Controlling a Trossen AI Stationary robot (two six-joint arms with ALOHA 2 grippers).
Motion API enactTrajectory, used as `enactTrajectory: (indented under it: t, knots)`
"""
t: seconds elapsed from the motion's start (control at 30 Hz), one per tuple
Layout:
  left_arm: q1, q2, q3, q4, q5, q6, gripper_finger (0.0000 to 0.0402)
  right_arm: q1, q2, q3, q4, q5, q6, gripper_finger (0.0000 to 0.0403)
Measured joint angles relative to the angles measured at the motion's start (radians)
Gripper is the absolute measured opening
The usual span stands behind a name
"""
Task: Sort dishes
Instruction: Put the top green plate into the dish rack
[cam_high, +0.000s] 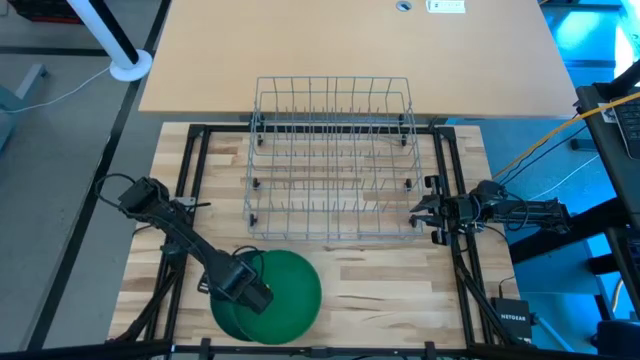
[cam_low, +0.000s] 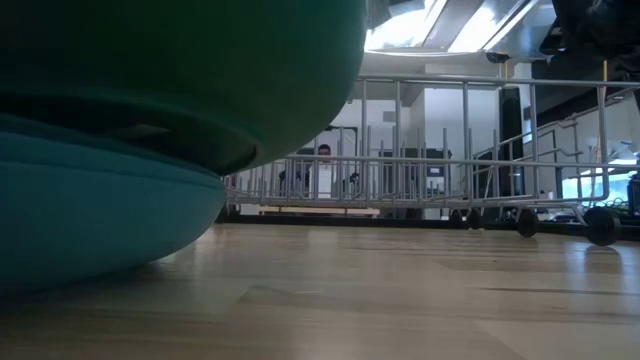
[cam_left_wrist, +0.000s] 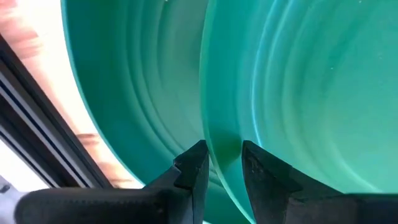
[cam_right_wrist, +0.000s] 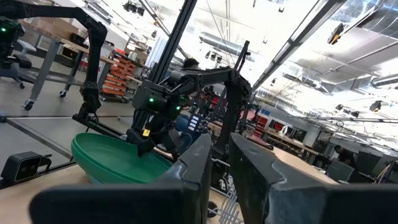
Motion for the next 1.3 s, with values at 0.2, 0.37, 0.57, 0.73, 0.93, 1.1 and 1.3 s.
enactTrajectory:
  t: [0.2,0.37,0.57,0.73,0.93,1.1,1.3]
  knots:
    - [0.015,0.000,0.001,-0.032,0.078,-0.001,0.0076,0.000,0.000,0.000,0.000,0.000,0.000,0.0062]
    - [0.019,0.000,0.005,-0.078,0.099,0.003,0.0014,0.000,0.000,0.000,0.000,0.000,0.000,0.0062]
    - [0.019,0.000,0.005,-0.037,0.105,0.051,0.0030,0.000,0.000,0.000,-0.006,0.000,0.000,0.0062]
    - [0.019,0.000,0.005,-0.035,0.105,0.055,0.0056,0.000,0.000,0.000,-0.008,0.000,0.000,0.0062]
    - [0.019,0.000,0.005,-0.018,0.104,0.048,0.0102,0.000,0.000,0.000,-0.008,0.000,0.000,0.0062]
    - [0.019,0.000,0.005,0.009,0.103,0.046,0.0127,0.000,0.000,0.000,-0.011,0.000,0.000,0.0062]
    - [0.018,0.000,-0.002,0.010,0.100,0.021,0.0119,0.000,0.000,0.000,-0.036,0.000,0.000,0.0062]
